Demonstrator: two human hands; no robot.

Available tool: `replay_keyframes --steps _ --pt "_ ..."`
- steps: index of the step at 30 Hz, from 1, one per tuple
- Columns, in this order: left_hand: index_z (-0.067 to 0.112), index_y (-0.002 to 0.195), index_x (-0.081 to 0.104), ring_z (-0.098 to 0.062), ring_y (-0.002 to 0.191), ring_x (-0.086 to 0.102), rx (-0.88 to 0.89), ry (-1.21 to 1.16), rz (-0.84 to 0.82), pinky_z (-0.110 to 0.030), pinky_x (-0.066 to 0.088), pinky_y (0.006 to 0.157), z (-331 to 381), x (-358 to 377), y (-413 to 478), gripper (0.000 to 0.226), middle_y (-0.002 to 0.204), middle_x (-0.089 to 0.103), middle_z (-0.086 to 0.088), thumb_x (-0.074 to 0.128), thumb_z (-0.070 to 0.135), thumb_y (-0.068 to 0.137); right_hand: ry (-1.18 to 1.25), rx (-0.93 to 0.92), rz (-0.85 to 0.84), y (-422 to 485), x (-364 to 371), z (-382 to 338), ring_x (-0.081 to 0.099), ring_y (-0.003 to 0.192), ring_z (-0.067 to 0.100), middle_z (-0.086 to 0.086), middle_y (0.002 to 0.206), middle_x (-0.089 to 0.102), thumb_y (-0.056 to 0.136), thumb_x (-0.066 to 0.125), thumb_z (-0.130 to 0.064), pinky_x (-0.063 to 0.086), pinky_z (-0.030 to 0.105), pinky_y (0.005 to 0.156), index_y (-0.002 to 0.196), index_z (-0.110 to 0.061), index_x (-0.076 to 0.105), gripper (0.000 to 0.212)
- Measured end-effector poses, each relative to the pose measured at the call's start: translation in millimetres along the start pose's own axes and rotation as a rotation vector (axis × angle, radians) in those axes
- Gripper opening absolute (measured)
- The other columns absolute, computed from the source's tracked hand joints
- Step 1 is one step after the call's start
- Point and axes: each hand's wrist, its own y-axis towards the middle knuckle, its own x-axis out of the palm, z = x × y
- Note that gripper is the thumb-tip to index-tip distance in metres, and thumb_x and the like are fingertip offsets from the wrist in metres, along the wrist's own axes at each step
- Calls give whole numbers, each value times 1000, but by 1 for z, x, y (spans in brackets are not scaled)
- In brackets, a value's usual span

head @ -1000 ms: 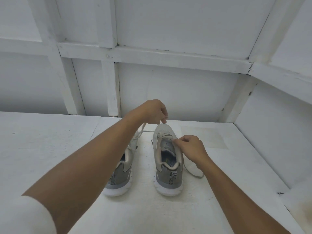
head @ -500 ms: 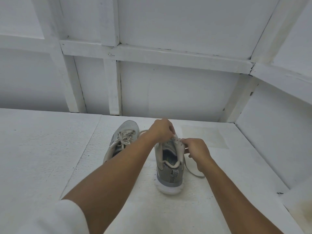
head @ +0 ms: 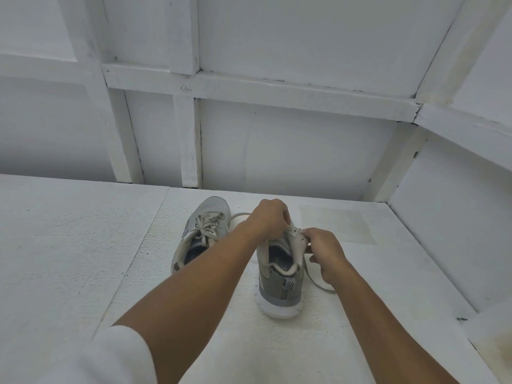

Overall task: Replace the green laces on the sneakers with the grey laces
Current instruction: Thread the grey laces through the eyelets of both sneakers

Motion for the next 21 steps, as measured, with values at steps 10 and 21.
replay_keyframes --steps 10,21 --pt "11 91 67 -22 99 60 4 7 11 -25 47 78 3 4 1 13 107 65 -6 58 3 87 58 -33 -47 0 -3 4 64 95 28 9 100 67 96 43 -20 45 37 75 93 -11 65 24" --pt "10 98 66 -21 105 56 -6 -7 35 -24 45 81 2 8 5 13 113 62 -6 59 6 89 55 -39 -60 4 -4 6 64 90 24 6 97 66 96 42 -18 49 41 82 94 -11 65 24"
